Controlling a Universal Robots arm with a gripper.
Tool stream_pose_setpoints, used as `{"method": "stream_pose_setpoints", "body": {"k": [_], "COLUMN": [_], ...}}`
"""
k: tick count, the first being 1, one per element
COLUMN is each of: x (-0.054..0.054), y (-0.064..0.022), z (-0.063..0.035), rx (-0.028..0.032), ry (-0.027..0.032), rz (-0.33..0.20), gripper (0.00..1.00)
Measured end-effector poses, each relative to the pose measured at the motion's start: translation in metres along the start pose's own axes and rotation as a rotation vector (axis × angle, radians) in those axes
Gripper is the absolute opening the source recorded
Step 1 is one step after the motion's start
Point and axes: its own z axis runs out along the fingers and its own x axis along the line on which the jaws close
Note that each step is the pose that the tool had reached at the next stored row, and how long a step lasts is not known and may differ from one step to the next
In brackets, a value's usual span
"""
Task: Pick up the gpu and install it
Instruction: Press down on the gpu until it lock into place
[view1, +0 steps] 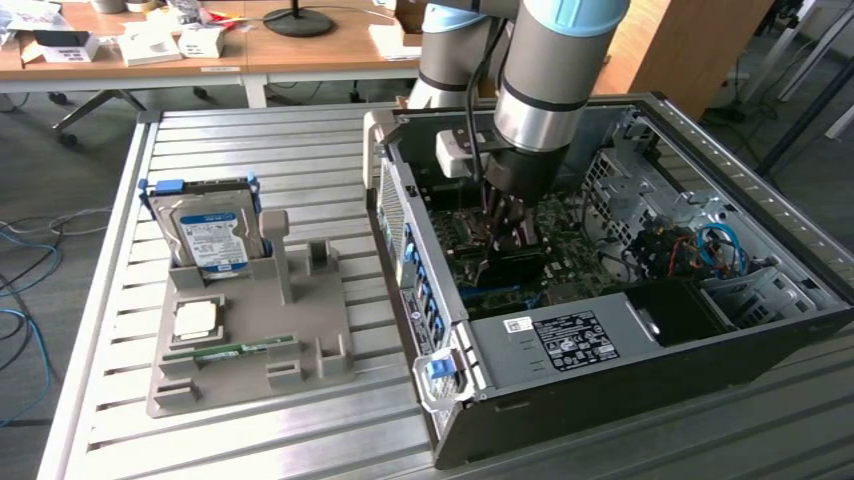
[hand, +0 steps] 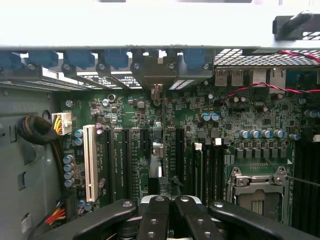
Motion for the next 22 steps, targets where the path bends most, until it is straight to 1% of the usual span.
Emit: {"method": "stream_pose_setpoints", "body": {"k": [12, 22], "x": [0.0, 0.0], "y": [0.0, 0.0015], "z": [0.001, 0.0013], "rx": [0.0001, 0.0001], "ry": [-0.0003, -0.0002], "rz": [0.0, 0.0], "gripper": [0.11, 0.11]}}
